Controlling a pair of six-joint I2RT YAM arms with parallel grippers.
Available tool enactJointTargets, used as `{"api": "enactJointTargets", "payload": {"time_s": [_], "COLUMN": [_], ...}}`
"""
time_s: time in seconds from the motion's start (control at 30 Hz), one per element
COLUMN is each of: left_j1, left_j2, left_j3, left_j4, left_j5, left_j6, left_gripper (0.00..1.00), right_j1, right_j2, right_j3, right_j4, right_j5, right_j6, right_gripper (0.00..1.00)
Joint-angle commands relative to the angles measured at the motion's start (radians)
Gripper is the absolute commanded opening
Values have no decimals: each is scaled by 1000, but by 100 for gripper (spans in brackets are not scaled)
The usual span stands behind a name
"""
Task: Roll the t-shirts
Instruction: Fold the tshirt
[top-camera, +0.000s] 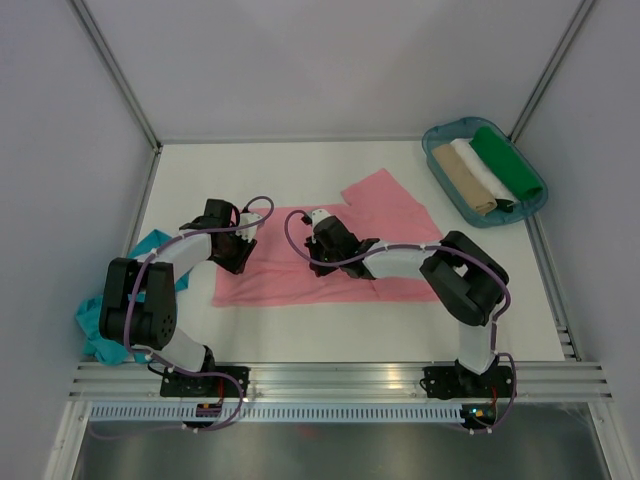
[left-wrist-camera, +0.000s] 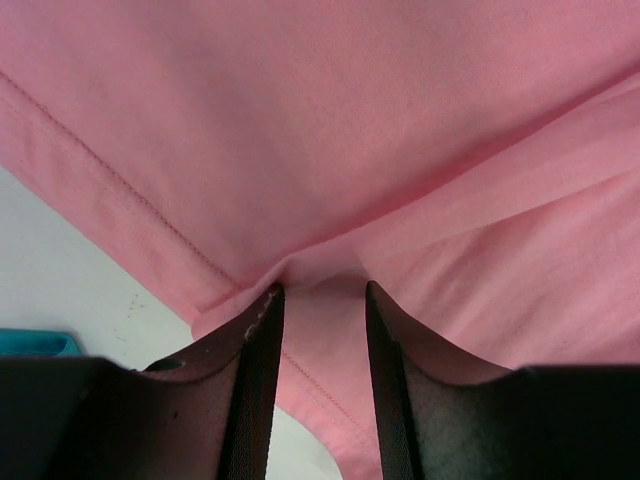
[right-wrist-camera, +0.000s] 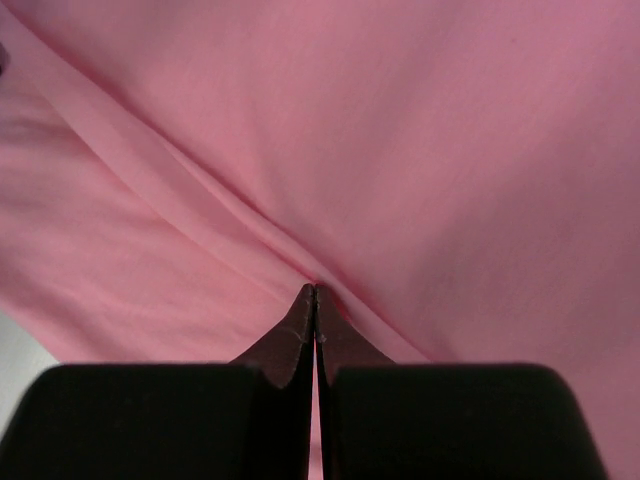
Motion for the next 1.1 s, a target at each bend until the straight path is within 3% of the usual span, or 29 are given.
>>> {"api": "enactJointTargets", "payload": {"time_s": [0.0, 0.27, 0.4, 0.7, 1.07], "left_j1": [2, 2, 2, 2, 2], "left_j2": [-16, -27, -4, 7, -1], "left_j3": [16, 31, 39, 36, 30], "left_j4": [28, 36, 47, 51, 51], "left_j5": [-4, -4, -16, -22, -38], "left_j6": [-22, -28, -27, -28, -18], "left_gripper": [44, 47, 47, 48, 48], "right_j1": [-16, -29, -7, 29, 21], "right_j2": [18, -63, -141, -212, -121], "right_j3": [55, 44, -60, -200, -118], "right_j4": [-20, -71, -39, 24, -52], "right_j5": [49, 30, -49, -49, 163], "right_j6": [-29, -85, -104, -64, -131], "right_gripper": [0, 0, 0, 0, 0]}}
